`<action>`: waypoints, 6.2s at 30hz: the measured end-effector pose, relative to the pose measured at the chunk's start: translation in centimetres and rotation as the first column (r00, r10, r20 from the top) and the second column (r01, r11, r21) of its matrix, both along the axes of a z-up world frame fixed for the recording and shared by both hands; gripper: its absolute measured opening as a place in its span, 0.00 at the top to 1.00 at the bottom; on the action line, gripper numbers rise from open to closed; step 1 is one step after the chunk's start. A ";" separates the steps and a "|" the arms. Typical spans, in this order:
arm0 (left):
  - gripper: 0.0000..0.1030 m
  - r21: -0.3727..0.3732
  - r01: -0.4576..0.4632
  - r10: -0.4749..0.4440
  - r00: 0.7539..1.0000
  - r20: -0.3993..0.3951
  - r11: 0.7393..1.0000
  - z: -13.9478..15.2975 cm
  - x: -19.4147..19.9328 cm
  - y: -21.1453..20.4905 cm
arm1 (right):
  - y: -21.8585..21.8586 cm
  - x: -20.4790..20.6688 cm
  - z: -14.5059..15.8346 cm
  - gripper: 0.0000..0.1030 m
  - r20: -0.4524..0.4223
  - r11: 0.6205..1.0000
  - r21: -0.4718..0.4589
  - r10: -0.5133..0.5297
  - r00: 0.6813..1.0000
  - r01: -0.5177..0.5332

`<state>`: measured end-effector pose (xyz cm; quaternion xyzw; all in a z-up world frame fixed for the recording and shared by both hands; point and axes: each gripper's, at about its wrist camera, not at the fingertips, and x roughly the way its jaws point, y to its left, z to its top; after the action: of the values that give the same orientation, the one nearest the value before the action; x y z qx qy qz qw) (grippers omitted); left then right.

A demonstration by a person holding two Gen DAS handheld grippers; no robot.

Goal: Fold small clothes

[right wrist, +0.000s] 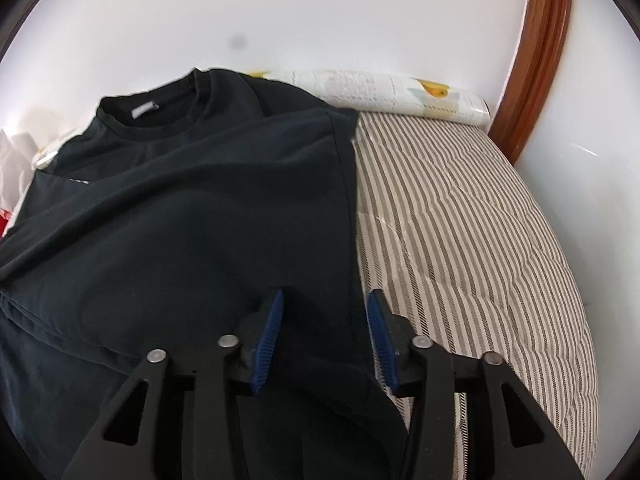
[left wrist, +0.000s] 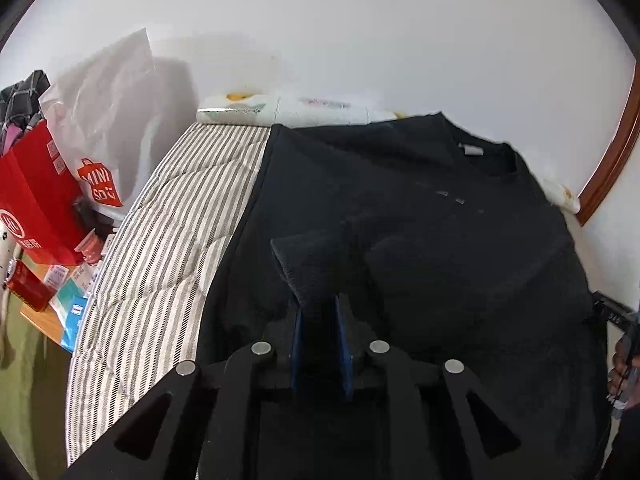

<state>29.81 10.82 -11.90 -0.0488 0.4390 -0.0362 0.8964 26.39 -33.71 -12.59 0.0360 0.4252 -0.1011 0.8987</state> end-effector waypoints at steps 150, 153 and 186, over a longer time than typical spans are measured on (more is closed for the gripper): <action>0.89 0.078 -0.038 0.036 0.999 0.027 0.996 0.3 0.2 1.3 | -0.8 -0.8 1.7 0.85 0.106 0.999 0.024 0.038 0.994 -0.040; 0.88 0.078 -0.037 0.035 0.999 0.025 0.996 0.5 0.0 1.2 | -0.4 -1.6 2.2 0.77 0.113 0.999 -0.008 0.041 0.993 -0.040; 0.49 -0.083 -0.043 0.040 0.998 -0.039 0.996 -2.4 -8.8 8.0 | -5.5 -11.5 -1.7 0.56 0.094 0.974 0.227 -0.019 0.995 -0.003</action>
<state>21.00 18.79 -14.28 -0.0961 0.4527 -0.0348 0.8858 14.87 -39.23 -14.24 0.1447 0.3902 -0.0537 0.9077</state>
